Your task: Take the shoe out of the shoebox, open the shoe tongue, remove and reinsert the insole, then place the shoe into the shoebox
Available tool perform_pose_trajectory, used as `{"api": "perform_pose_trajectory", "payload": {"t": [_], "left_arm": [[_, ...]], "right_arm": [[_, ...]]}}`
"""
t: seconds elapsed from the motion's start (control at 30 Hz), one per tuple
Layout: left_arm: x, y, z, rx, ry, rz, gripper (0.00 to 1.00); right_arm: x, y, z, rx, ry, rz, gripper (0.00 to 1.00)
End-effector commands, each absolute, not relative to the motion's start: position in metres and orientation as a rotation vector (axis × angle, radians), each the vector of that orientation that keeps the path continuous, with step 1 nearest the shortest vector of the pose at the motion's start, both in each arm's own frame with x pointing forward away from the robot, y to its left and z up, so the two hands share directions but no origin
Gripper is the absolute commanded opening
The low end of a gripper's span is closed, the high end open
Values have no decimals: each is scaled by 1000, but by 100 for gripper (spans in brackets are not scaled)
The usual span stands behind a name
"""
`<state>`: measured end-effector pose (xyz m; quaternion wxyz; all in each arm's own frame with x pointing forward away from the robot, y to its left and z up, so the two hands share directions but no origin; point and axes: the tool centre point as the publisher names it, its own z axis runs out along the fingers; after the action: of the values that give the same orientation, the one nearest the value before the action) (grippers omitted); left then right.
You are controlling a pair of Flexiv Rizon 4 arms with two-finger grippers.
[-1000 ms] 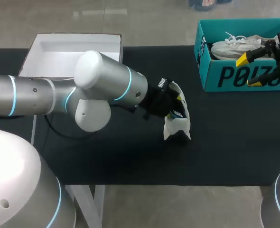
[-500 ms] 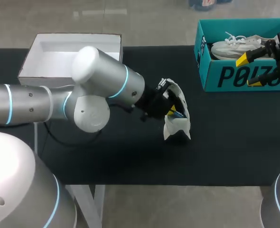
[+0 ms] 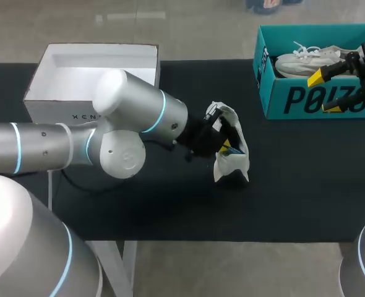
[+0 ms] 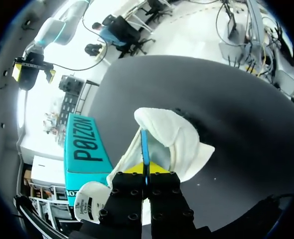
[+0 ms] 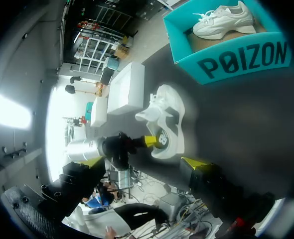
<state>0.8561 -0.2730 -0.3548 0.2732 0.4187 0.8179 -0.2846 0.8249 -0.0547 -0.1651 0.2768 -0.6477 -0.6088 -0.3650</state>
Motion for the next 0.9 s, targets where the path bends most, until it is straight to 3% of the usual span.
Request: {"api": "perform_pose_trajectory", "payload": {"t": [0.03,0.13,0.2,0.23,0.27,0.33,0.37,0.47,0.63,0.7,0.9], "left_arm": [[857,-274,-363,1128,2198,-800,0],[855,-274,-365,1130,2220,-807,0],[852,-273,-362,1130,2225,-810,37],[851,-272,-359,1127,2225,-820,47],[850,-271,-355,1124,2227,-832,50],[849,-269,-349,1119,2223,-831,70],[848,-268,-346,1119,2217,-824,71],[847,-266,-338,1121,2199,-817,65],[845,-266,-335,1129,2187,-807,35],[845,-267,-336,1135,2190,-808,0],[845,-272,-350,1168,2229,-818,0]], "right_arm": [[825,-55,-165,-1741,-1635,-978,100],[825,-55,-165,-1741,-1635,-978,100],[825,-55,-165,-1741,-1635,-978,100],[825,-55,-165,-1741,-1635,-978,100],[825,-55,-165,-1741,-1635,-978,100],[825,-55,-165,-1741,-1635,-978,100],[825,-55,-165,-1741,-1635,-978,100],[825,-55,-165,-1741,-1635,-978,100],[825,-55,-165,-1741,-1635,-978,100],[825,-55,-165,-1741,-1635,-978,100],[825,-55,-165,-1741,-1635,-978,100]]}}
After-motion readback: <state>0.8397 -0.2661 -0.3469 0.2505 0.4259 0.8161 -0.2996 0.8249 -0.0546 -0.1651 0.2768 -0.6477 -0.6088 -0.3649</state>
